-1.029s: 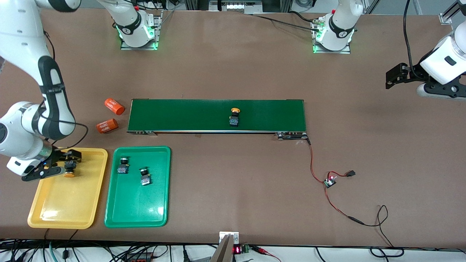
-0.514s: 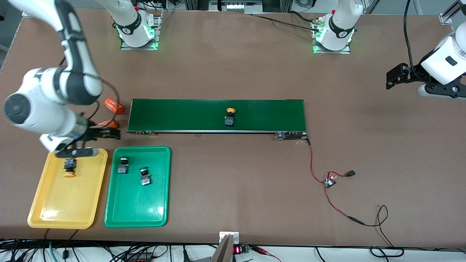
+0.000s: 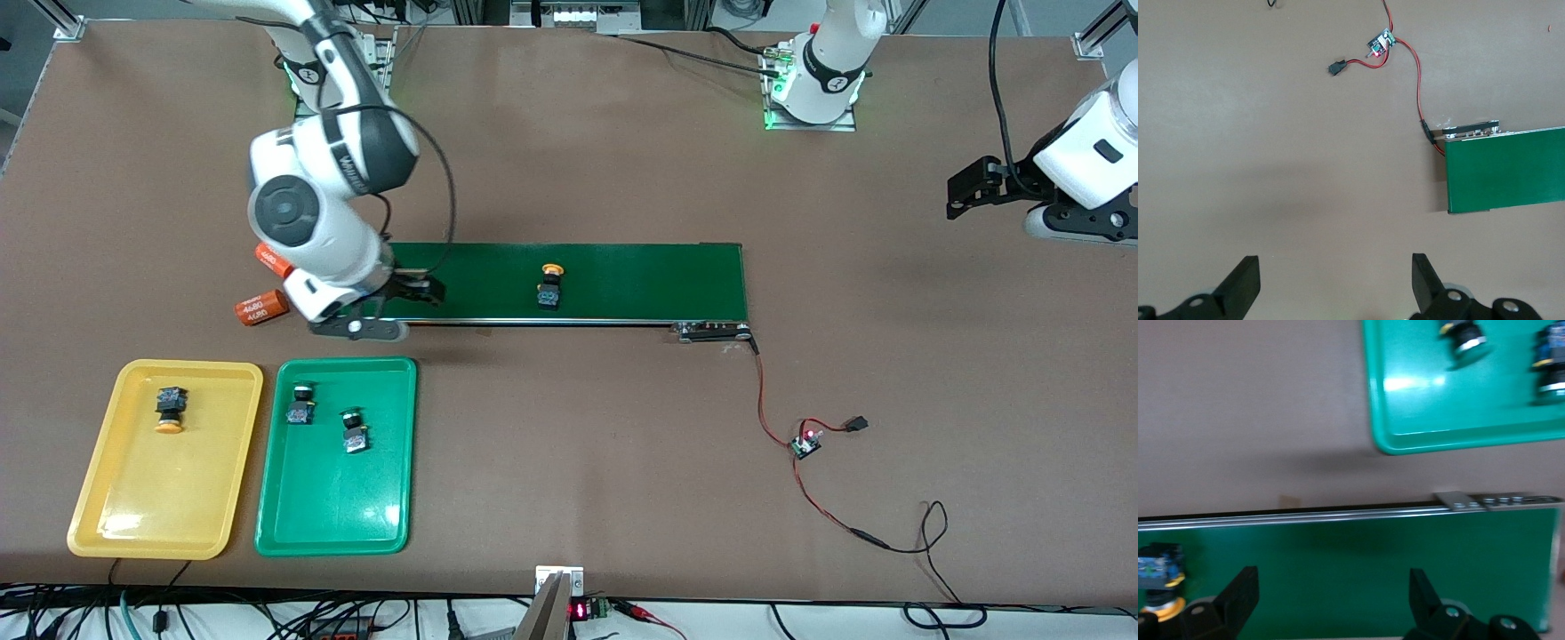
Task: Sort buttons by color to trays
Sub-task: 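Move the right gripper back to the belt over the last button, then grasp the yellow-cap button with the right gripper and lift it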
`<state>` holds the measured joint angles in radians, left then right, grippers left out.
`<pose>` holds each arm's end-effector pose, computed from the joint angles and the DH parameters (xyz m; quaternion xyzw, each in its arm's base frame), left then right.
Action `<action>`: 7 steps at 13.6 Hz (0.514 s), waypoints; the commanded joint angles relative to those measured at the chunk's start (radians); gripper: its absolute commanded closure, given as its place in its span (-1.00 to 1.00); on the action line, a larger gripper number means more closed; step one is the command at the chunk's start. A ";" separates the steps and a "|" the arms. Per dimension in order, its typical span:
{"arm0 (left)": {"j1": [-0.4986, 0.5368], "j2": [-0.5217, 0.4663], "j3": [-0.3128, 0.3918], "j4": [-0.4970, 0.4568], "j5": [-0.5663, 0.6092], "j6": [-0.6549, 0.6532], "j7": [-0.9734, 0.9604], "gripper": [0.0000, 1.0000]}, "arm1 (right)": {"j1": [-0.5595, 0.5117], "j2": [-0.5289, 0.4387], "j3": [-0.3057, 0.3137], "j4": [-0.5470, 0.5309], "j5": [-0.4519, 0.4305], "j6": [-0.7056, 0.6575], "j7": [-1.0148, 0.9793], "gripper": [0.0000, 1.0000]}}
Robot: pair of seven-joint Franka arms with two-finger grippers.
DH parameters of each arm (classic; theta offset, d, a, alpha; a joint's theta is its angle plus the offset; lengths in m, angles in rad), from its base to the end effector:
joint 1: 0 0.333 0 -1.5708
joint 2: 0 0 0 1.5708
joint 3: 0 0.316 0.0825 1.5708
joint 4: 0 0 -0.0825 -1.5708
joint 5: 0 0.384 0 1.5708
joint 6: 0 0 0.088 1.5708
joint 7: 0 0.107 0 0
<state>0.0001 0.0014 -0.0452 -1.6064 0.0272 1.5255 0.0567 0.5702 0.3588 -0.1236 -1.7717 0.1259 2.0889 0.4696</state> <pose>0.5482 -0.0217 0.6033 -0.9978 0.0508 0.0412 0.0133 0.5728 0.2879 0.3570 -0.9985 0.0402 0.0313 0.0206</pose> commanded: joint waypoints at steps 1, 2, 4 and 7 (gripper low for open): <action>0.001 0.017 -0.001 0.033 0.020 -0.015 0.005 -1.00 | 0.065 0.040 0.024 -0.006 0.011 0.100 0.139 -1.00; 0.001 0.017 -0.001 0.033 0.020 -0.015 0.005 -1.00 | 0.089 0.061 0.024 -0.005 0.009 0.133 0.167 -1.00; 0.001 0.017 0.001 0.036 0.020 -0.015 0.005 -1.00 | 0.128 0.094 0.024 -0.005 -0.003 0.189 0.173 -1.00; 0.003 0.017 0.004 0.036 0.022 -0.013 0.006 -1.00 | 0.171 0.127 0.024 -0.003 -0.005 0.221 0.239 -1.00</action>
<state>0.0004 0.0042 -0.0420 -1.6033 0.0272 1.5255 0.0567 0.7183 0.4760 -0.0930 -1.7737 0.1262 2.2907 0.6616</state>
